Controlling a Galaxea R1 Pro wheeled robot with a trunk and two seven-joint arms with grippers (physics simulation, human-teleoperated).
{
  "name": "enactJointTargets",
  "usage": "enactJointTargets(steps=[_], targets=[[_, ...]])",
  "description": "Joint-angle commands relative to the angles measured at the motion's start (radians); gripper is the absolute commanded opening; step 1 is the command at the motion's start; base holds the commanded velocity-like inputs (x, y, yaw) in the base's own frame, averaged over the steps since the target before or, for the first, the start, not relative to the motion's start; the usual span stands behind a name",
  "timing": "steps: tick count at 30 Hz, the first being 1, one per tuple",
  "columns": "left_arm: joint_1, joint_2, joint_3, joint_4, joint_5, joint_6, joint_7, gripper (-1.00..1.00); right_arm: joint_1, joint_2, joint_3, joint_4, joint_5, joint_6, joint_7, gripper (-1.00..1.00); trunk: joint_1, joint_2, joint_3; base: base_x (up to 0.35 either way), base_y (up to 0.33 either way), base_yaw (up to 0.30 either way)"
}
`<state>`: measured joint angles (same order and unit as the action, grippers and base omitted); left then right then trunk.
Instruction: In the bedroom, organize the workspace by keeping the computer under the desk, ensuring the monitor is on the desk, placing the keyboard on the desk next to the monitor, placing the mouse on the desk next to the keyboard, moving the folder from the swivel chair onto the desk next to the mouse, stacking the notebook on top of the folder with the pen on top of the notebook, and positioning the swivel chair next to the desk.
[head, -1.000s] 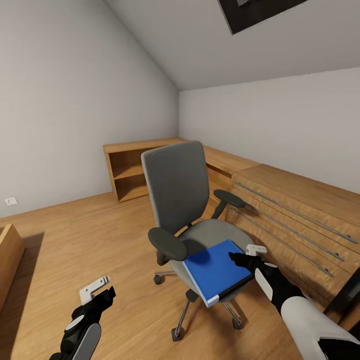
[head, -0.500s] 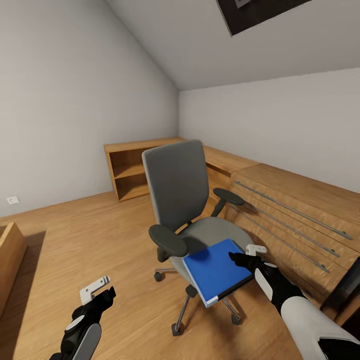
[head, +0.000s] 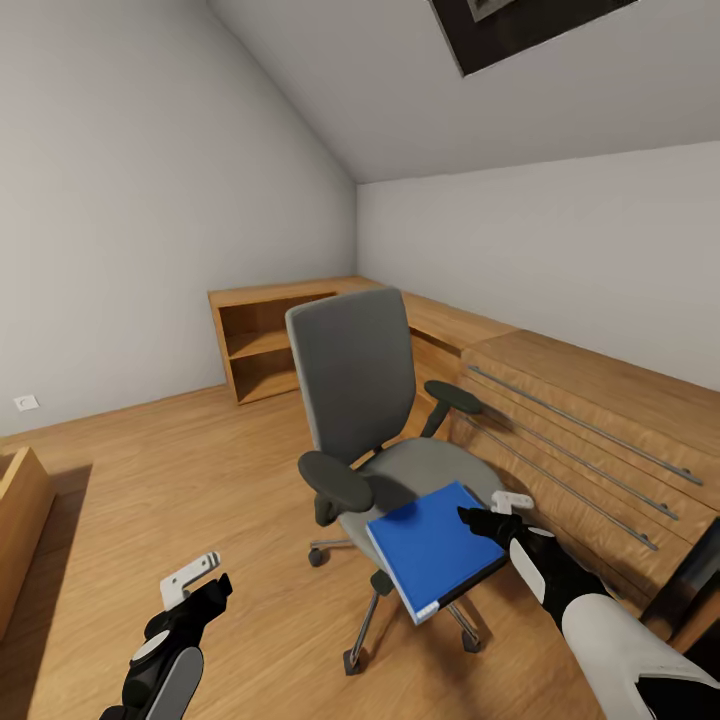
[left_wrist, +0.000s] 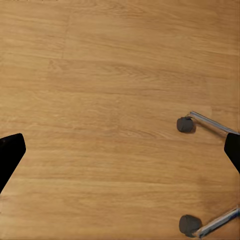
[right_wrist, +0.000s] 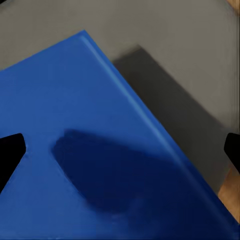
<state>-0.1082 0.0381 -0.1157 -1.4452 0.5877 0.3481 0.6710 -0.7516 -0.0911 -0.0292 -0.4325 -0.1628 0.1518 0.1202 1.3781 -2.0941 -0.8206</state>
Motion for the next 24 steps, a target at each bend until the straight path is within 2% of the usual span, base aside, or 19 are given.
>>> enactJointTargets(steps=[1, 24], targets=[[-0.001, 0.001, -0.002, -0.001, 0.006, 0.003, 0.008, 1.00, 0.000, 0.000, -0.003, -0.002, -0.007, 0.006, 0.004, 1.00, -0.004, 0.007, 0.002, 0.000, 0.000, 0.000], [-0.001, 0.000, -0.002, 0.012, 0.006, 0.003, 0.009, 1.00, 0.000, -0.002, -0.009, -0.016, -0.009, 0.018, 0.005, 1.00, -0.092, 0.168, 0.074, 0.000, 0.000, 0.000]])
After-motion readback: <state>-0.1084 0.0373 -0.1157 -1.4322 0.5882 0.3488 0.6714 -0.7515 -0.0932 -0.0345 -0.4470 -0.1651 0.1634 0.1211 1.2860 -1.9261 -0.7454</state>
